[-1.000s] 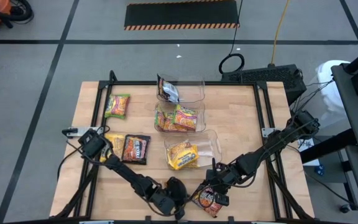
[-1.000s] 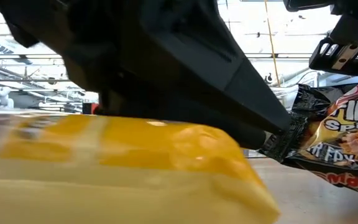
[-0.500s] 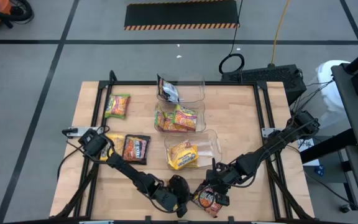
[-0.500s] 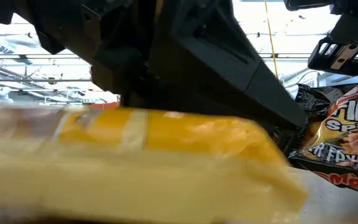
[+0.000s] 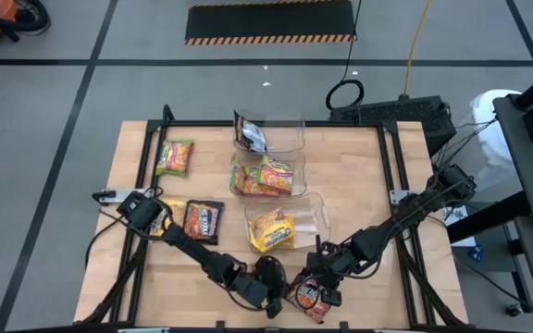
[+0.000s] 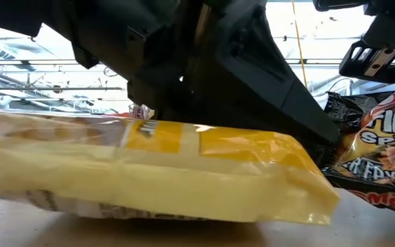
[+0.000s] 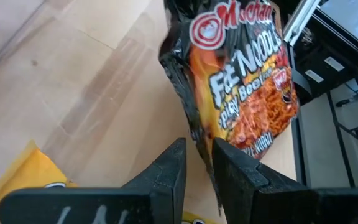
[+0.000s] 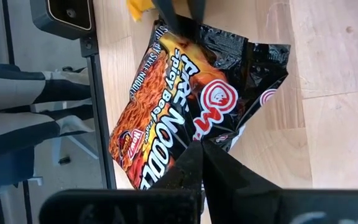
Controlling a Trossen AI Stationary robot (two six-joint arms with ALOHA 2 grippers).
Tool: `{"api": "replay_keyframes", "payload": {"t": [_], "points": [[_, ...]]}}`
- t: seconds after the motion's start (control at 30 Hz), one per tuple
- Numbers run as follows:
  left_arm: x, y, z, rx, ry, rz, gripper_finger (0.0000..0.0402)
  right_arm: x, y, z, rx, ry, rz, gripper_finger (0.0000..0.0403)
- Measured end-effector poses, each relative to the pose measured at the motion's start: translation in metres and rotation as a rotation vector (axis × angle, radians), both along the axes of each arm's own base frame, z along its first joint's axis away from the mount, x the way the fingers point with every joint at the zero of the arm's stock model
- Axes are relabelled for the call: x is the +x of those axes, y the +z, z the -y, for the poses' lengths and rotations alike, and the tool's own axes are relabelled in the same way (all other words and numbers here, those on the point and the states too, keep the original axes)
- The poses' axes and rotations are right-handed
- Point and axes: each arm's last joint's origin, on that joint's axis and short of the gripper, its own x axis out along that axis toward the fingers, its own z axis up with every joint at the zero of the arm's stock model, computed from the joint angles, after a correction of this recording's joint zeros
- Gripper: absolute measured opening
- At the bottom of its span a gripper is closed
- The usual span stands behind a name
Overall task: Sort Maruchan noodles
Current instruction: Put the black noodle pack into the top transparent bin
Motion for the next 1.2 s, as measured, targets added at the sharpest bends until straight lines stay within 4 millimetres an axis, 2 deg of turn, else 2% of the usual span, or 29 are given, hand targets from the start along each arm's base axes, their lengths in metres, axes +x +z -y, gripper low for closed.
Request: {"api": "replay_keyframes", "payload": {"t": [0.8,0.93,1.1,1.2], "points": [[0.0033,0.0007,-0.0007,0.004,-0.12,0.014,0.0083,0.0008,0.0006,-0.0007,0.003,0.01,0.014,0.0],[0.0044,0.0,-0.0037,0.001,-0.108,0.003,0.0063,0.0008,0.0006,-0.0007,0.003,0.01,0.014,0.0],[0.0056,-0.0008,-0.0069,0.004,-0.099,-0.006,0.001,0.0008,0.0006,-0.0007,0.004,0.009,0.014,0.0],[0.0056,-0.0009,-0.0071,0.004,-0.099,-0.006,0.0006,0.0008,0.0006,-0.0007,0.004,0.008,0.013,0.0]]}}
